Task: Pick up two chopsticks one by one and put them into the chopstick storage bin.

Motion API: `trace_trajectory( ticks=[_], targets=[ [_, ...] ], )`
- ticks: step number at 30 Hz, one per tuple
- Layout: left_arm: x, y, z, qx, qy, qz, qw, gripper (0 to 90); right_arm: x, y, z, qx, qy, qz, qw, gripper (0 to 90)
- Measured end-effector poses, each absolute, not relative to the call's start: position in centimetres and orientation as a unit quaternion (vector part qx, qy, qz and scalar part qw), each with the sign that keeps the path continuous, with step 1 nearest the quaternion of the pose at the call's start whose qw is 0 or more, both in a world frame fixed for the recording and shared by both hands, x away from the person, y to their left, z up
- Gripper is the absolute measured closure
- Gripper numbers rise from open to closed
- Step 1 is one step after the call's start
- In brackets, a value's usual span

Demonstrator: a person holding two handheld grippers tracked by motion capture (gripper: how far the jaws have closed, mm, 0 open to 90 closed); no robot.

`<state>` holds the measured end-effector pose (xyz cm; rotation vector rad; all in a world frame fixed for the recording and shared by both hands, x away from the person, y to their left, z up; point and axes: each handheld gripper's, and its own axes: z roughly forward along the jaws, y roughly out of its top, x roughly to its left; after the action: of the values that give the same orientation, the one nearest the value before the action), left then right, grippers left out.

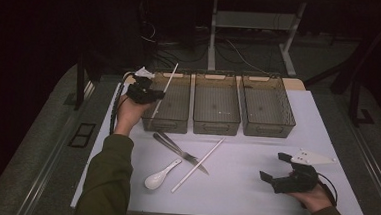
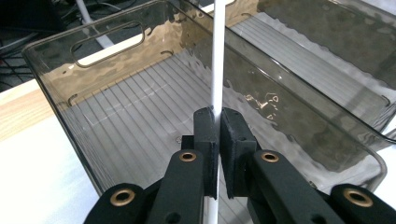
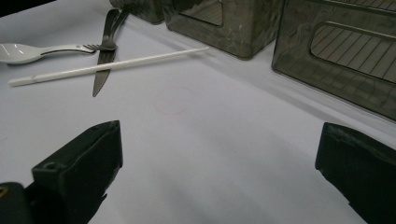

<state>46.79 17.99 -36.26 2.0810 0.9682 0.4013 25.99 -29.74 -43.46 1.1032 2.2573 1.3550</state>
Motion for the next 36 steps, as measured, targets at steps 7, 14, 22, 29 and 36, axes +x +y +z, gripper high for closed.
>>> trace_trajectory(
  ticks=[7, 14, 22, 29, 36],
  targets=[
    [47.5, 17.3, -37.1, 0.820, 0.395, 0.158, 0.384, 84.3, 26.0, -29.7, -43.4, 0.383, 0.782, 0.471, 0.142, 0.6],
    [48.2, 17.0, -38.2, 0.813, 0.426, 0.165, 0.361, 83.8, 25.9, -29.8, -43.4, 0.382, 0.781, 0.473, 0.142, 0.6],
    [48.5, 16.5, -38.5, 0.821, 0.429, 0.171, 0.337, 82.8, 25.9, -29.7, -43.3, 0.380, 0.781, 0.474, 0.142, 0.6],
    [48.2, 16.6, -38.3, 0.819, 0.426, 0.169, 0.345, 78.8, 25.9, -29.7, -43.3, 0.380, 0.782, 0.473, 0.142, 0.6],
    [47.3, 16.5, -37.2, 0.814, 0.411, 0.167, 0.375, 70.9, 25.9, -29.7, -43.3, 0.380, 0.782, 0.473, 0.144, 0.6]
  ],
)
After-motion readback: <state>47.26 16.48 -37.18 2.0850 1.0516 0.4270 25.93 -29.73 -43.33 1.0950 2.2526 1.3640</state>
